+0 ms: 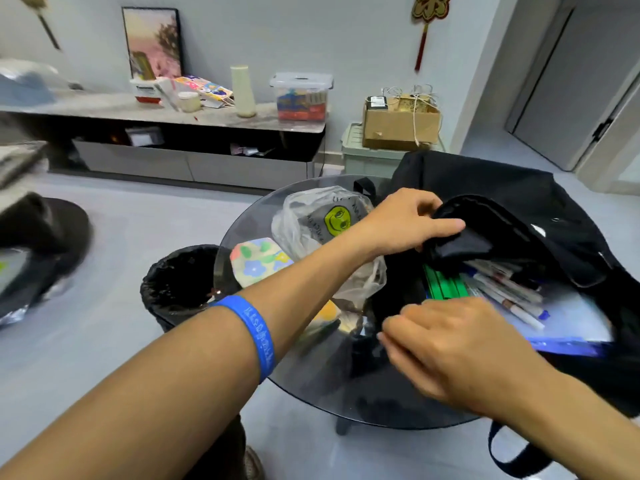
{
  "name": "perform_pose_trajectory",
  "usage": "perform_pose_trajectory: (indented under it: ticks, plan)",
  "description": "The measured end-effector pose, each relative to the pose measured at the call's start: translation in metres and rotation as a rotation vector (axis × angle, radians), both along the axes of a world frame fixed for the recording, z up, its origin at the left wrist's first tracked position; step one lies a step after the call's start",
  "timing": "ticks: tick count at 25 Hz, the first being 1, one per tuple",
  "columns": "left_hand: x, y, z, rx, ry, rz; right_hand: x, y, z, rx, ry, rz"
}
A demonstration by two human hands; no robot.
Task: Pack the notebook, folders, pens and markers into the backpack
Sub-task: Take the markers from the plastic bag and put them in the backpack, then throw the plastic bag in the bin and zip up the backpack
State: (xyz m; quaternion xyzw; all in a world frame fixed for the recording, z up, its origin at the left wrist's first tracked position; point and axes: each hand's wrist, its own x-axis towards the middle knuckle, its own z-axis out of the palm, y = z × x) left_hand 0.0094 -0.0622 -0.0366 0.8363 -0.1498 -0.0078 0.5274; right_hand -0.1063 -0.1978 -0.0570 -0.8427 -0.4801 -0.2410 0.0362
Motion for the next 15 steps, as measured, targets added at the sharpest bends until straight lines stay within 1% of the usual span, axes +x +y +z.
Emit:
perform_pose_trajectory:
  ticks: [1, 2, 4, 6, 7, 8, 10, 11, 13, 15]
  plan:
    - [-0.003, -0.001, 0.002, 0.028, -0.024, -0.029, -0.007, 0.028, -0.006, -0.050, 0.091, 0.020]
    - [-0.005, -0.001, 0.005, 0.044, -0.043, -0.049, -0.011, 0.058, -0.015, -0.100, 0.203, -0.030]
    - [-0.009, 0.002, 0.009, 0.082, -0.065, -0.056, -0.007, 0.109, -0.036, -0.168, 0.394, -0.247]
    - [-0.011, 0.005, 0.012, 0.128, -0.077, -0.045, 0.009, 0.138, -0.055, -0.169, 0.547, -0.427]
    - [-0.011, 0.007, 0.014, 0.143, -0.078, -0.035, 0.016, 0.145, -0.061, -0.131, 0.564, -0.469]
    - [-0.010, 0.008, 0.017, 0.155, -0.080, -0.027, 0.020, 0.148, -0.065, -0.101, 0.530, -0.493]
    - [-0.006, 0.014, 0.024, 0.175, -0.095, -0.003, 0.018, 0.148, -0.066, -0.115, 0.374, -0.475]
    - [-0.003, 0.014, 0.027, 0.168, -0.105, 0.011, 0.011, 0.142, -0.060, -0.126, 0.331, -0.429]
    - [0.002, 0.008, 0.031, 0.136, -0.131, 0.058, -0.006, 0.118, -0.044, -0.135, 0.297, -0.364]
    - [0.005, -0.004, 0.038, 0.046, -0.129, 0.089, -0.025, 0.081, -0.026, -0.097, 0.269, -0.383]
